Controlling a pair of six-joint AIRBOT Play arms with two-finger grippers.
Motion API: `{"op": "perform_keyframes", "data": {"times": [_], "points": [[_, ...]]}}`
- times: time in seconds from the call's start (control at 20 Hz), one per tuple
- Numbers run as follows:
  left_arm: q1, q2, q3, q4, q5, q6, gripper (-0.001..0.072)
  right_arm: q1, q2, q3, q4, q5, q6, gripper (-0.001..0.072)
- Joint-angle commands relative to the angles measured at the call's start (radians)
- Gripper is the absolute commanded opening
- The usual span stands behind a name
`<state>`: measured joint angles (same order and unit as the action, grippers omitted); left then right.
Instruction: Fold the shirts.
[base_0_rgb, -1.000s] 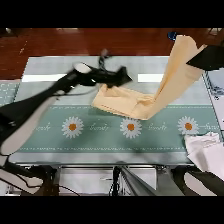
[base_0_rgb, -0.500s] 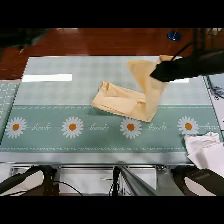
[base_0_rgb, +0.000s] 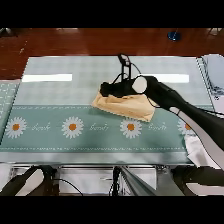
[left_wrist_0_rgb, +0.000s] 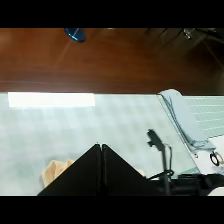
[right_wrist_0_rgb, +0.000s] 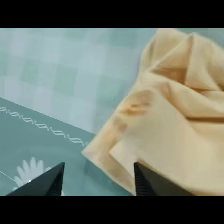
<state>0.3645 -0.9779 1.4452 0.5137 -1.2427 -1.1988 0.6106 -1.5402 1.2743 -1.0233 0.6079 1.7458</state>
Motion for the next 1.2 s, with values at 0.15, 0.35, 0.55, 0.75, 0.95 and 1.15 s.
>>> {"op": "perform_keyframes", "data": {"times": [0.15, 0.35, 0.55, 0.75, 0.95, 1.15], "points": [[-0.095, -0.024, -0.001, 0.152, -0.015, 0.002, 0.0024, -0.031, 0.057, -0.003, 0.084, -0.044, -0.065, 0.0542], [-0.16, -0.069, -0.001, 0.23, -0.016, 0.002, 0.0025, -0.248, 0.288, -0.003, -0.259, 0.289, -0.052, 0.0538], [-0.158, -0.109, -0.001, 0.236, -0.016, 0.006, 0.0059, -0.514, 0.404, -0.015, -0.738, 0.819, -0.097, 0.0526], [-0.159, -0.137, -0.001, 0.285, -0.02, 0.018, 0.0536, -0.789, 0.406, -0.221, -0.408, 0.814, -0.211, 0.0569], [-0.158, -0.161, -0.001, 0.473, -0.058, 0.011, 0.0538, -0.863, 0.404, -0.462, 0.026, 0.54, -0.309, 0.0595], [-0.159, -0.174, -0.001, 0.489, -0.061, -0.037, 0.0538, -0.792, 0.332, -0.56, 0.192, 0.351, -0.369, 0.0595]]}}
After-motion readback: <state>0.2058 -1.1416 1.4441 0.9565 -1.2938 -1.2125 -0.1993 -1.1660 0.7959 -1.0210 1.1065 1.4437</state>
